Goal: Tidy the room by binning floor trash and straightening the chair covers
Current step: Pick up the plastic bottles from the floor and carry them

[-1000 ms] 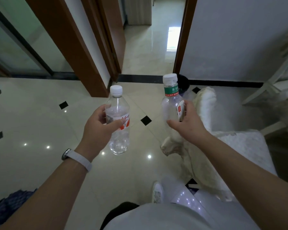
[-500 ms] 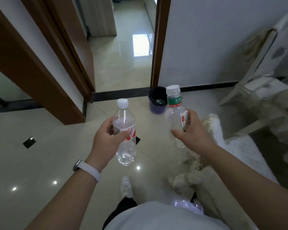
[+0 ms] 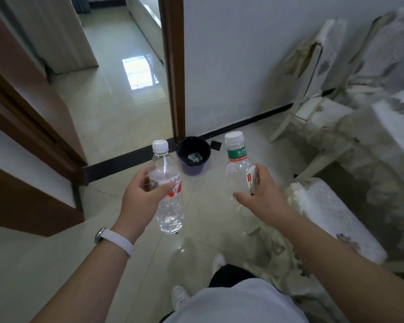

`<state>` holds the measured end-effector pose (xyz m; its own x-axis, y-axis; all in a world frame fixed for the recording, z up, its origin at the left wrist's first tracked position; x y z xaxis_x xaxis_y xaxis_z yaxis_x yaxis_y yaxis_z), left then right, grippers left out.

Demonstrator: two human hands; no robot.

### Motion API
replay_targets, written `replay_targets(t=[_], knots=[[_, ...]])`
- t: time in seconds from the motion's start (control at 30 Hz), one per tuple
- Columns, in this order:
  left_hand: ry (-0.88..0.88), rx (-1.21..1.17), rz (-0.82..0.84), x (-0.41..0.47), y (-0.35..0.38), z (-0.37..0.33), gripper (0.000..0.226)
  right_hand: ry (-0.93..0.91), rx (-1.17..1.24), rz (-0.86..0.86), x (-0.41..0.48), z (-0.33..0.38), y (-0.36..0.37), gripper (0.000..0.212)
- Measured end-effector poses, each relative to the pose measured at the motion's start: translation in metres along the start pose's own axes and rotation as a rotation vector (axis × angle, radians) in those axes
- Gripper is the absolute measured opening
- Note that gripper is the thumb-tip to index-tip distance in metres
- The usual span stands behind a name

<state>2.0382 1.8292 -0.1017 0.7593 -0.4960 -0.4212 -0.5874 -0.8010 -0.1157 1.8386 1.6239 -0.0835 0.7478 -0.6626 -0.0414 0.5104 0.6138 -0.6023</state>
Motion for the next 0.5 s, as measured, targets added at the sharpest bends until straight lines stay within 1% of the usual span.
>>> replay_targets(t=[0.1,0.23,0.4,0.5], knots=[[-0.001,0.018,0.023,0.033,0.013,-0.013,0.052,0.009,0.013,-0.030,0.031,-0.010,-0.007,0.059],[0.014,0.072,0.030,0.079,0.036,-0.031,0.047,0.033,0.069,-0.031,0.083,-0.032,-0.009,0.063],[-0.015,0.141,-0.037,0.146,0.061,-0.058,0.049,0.063,0.129,0.017,0.165,-0.062,-0.009,0.063],[-0.022,0.163,-0.064,0.185,0.080,-0.083,0.050,0.043,0.142,0.042,0.220,-0.071,-0.020,0.062]])
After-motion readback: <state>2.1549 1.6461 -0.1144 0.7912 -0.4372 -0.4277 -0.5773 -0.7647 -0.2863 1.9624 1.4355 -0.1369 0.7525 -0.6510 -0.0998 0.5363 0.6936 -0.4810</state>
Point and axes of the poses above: each hand's wrist, its own x-axis towards the middle knuckle, its own y-axis out of the palm, z = x × y, the point moved 4 cm from there along x, towards the middle knuckle, and after that the axes turned 12 degrees about -y, right-handed, at the moved point
